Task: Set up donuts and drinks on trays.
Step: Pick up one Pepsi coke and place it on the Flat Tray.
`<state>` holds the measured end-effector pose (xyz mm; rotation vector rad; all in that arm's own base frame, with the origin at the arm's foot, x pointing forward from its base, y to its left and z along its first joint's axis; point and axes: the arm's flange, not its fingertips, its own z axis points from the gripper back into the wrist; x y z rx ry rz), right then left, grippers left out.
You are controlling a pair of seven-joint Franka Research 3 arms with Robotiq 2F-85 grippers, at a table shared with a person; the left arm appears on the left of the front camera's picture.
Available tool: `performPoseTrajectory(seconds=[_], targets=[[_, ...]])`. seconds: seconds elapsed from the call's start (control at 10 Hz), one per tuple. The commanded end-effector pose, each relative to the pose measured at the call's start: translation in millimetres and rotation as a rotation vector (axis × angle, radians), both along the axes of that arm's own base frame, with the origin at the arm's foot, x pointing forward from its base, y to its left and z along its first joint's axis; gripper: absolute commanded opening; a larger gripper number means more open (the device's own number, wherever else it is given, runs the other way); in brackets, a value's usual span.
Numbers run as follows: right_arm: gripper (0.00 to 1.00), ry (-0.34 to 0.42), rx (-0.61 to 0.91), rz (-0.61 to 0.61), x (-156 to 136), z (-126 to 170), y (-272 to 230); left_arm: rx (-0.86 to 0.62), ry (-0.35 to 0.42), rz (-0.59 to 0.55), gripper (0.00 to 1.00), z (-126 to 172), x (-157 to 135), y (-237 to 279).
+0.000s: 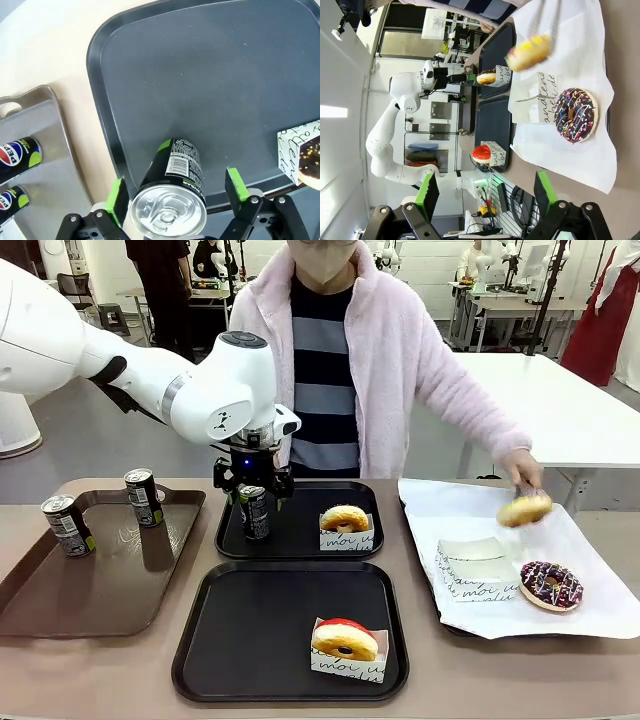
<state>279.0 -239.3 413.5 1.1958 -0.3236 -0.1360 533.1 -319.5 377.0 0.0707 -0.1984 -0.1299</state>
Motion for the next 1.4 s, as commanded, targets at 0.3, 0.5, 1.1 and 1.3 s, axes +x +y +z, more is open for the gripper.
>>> performPoseTrajectory(seconds=[0.3,0.5,1.1,1.3], targets=[[1.00,-0.004,0.012,0.000,0,0,0,-0.034,-0.006,-0.027,1.00,76,-46,11],[1.00,-0.004,0.012,0.000,0,0,0,-0.055,0.013,-0.054,1.00,112,-82,33],[1.00,-0.004,0.012,0.000,0,0,0,-0.141,0.064,-0.118,1.00,146,-157,140],[1.00,-0.004,0.012,0.000,0,0,0,-0.155,0.088,-0.140,1.00,144,-170,158]])
